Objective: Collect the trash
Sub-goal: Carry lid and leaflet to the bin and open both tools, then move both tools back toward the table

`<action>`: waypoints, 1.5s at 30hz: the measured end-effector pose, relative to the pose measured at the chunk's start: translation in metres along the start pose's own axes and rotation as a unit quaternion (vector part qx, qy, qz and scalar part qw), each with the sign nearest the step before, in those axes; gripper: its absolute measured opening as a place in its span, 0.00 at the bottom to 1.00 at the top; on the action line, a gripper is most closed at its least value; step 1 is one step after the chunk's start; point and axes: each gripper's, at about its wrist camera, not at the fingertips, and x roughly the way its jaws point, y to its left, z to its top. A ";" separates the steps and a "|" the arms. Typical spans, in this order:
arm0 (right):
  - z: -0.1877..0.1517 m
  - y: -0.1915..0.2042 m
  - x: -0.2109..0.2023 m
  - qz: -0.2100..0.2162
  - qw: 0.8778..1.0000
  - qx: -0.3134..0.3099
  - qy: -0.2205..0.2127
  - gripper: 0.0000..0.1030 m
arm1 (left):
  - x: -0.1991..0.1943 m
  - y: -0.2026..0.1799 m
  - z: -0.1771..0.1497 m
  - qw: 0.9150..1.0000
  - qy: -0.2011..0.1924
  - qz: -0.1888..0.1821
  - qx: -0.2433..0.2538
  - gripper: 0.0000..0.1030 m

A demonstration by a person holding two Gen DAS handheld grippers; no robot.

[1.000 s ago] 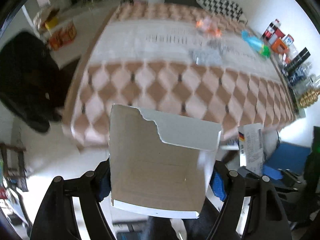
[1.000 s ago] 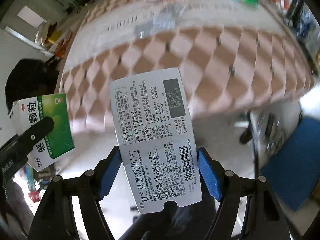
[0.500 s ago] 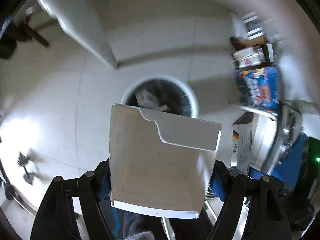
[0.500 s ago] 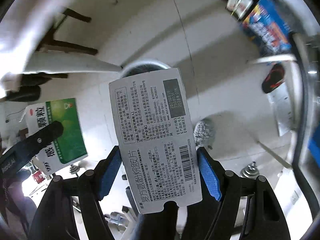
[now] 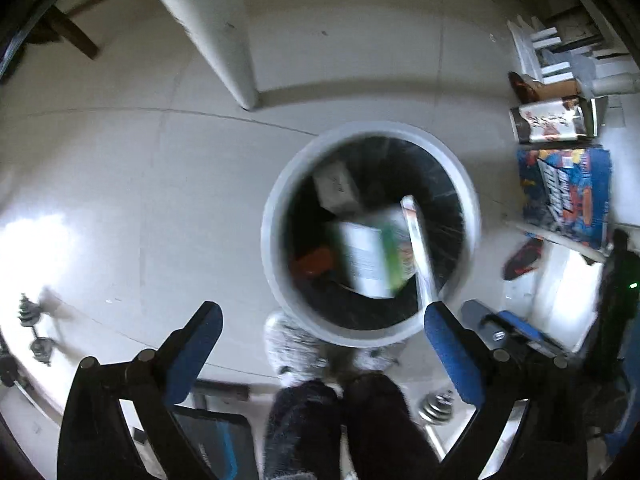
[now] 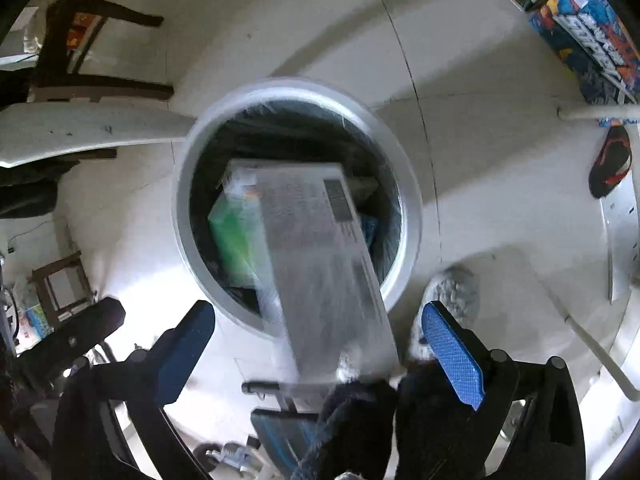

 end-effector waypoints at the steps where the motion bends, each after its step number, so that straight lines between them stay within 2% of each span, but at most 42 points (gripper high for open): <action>1: 0.000 0.001 -0.004 -0.009 1.000 -0.003 -0.004 1.00 | -0.007 0.001 -0.004 1.000 -0.011 0.018 0.002 1.00; 3: -0.005 0.003 -0.016 -0.026 1.000 -0.008 -0.014 1.00 | -0.021 0.003 -0.011 0.999 -0.025 0.040 0.007 1.00; 7: -0.017 0.010 -0.049 -0.063 0.997 -0.019 -0.026 1.00 | -0.055 0.001 -0.026 0.997 -0.046 0.063 0.014 1.00; 12: -0.037 0.027 -0.103 -0.094 0.994 -0.043 -0.047 1.00 | -0.096 -0.007 -0.040 0.995 -0.065 0.068 0.028 1.00; 18: -0.064 0.046 -0.167 -0.104 0.991 -0.062 -0.060 1.00 | -0.143 -0.020 -0.061 0.995 -0.068 0.058 0.040 1.00; 26: -0.107 0.075 -0.265 -0.113 0.988 -0.073 -0.074 1.00 | -0.226 -0.029 -0.094 0.994 -0.079 0.051 0.059 1.00; 31: -0.130 0.094 -0.325 -0.103 0.989 -0.068 -0.079 1.00 | -0.285 -0.031 -0.111 0.992 -0.093 0.051 0.067 1.00; 34: -0.139 0.106 -0.361 -0.083 0.991 -0.059 -0.083 1.00 | -0.326 -0.034 -0.112 0.990 -0.110 0.055 0.065 1.00; 39: -0.126 0.115 -0.429 -0.046 0.991 -0.036 -0.119 1.00 | -0.381 -0.051 -0.094 0.984 -0.157 0.056 0.068 1.00; 42: -0.098 0.113 -0.472 -0.034 0.988 -0.021 -0.152 1.00 | -0.412 -0.076 -0.067 0.978 -0.188 0.054 0.071 1.00; 45: -0.059 0.100 -0.512 -0.035 0.982 0.005 -0.183 1.00 | -0.438 -0.118 -0.028 0.972 -0.216 0.051 0.074 1.00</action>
